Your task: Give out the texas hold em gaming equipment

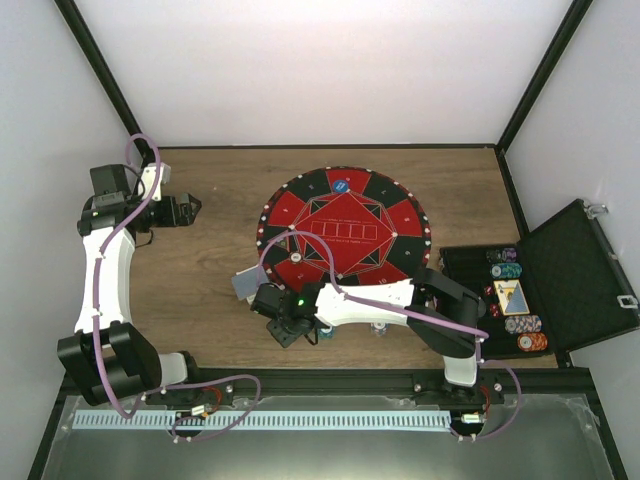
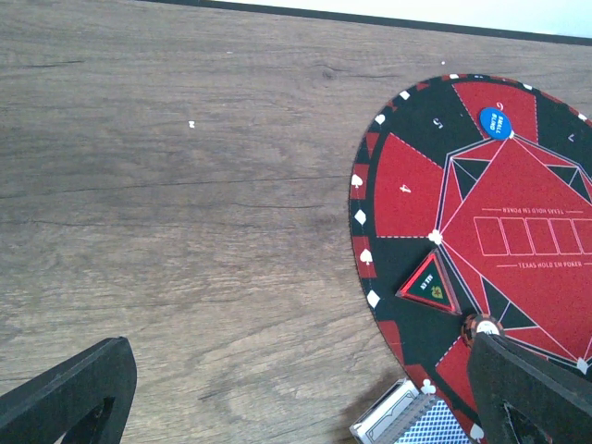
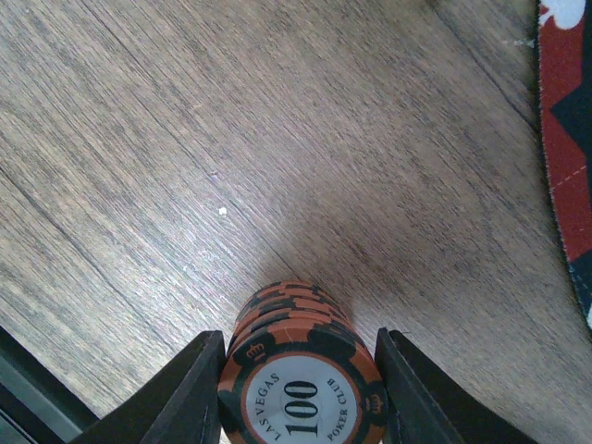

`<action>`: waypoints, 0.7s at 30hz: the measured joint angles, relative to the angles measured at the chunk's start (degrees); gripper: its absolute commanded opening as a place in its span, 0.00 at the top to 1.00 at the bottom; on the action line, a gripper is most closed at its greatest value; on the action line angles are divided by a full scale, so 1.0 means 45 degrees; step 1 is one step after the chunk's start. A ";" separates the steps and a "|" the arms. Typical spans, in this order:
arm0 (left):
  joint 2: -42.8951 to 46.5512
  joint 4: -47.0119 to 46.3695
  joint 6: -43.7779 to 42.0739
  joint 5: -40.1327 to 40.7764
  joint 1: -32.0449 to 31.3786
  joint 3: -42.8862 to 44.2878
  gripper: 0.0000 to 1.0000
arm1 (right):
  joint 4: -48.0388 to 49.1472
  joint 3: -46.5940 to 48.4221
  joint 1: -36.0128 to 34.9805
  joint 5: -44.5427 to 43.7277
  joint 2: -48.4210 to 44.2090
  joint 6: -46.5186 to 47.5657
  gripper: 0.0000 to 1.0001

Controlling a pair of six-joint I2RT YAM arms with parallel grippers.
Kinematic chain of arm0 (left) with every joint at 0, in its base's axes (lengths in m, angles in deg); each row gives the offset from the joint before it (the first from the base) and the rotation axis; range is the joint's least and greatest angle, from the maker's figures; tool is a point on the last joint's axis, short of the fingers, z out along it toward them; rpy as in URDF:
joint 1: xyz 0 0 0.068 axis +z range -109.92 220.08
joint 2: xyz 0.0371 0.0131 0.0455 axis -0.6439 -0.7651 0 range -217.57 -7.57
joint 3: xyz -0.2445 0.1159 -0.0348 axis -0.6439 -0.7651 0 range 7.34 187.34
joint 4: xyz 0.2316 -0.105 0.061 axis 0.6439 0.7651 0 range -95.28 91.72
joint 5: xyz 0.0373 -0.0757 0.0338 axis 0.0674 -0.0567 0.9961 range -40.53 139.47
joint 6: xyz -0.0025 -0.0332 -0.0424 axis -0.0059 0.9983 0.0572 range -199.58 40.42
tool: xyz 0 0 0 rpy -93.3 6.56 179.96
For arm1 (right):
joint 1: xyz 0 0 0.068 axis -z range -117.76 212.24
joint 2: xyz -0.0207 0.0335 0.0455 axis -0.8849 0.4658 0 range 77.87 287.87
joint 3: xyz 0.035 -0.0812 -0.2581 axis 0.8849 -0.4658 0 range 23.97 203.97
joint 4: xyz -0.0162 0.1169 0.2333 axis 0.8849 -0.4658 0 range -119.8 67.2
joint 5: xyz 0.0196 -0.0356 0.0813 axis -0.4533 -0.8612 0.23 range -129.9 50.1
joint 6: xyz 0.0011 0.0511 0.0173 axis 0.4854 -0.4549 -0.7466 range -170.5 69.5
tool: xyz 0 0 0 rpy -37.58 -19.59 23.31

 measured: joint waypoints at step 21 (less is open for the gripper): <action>0.0000 0.0083 0.0005 0.0049 0.0000 0.0248 0.00 | -0.0797 0.1880 0.5965 -0.0860 -0.1880 0.1511 0.97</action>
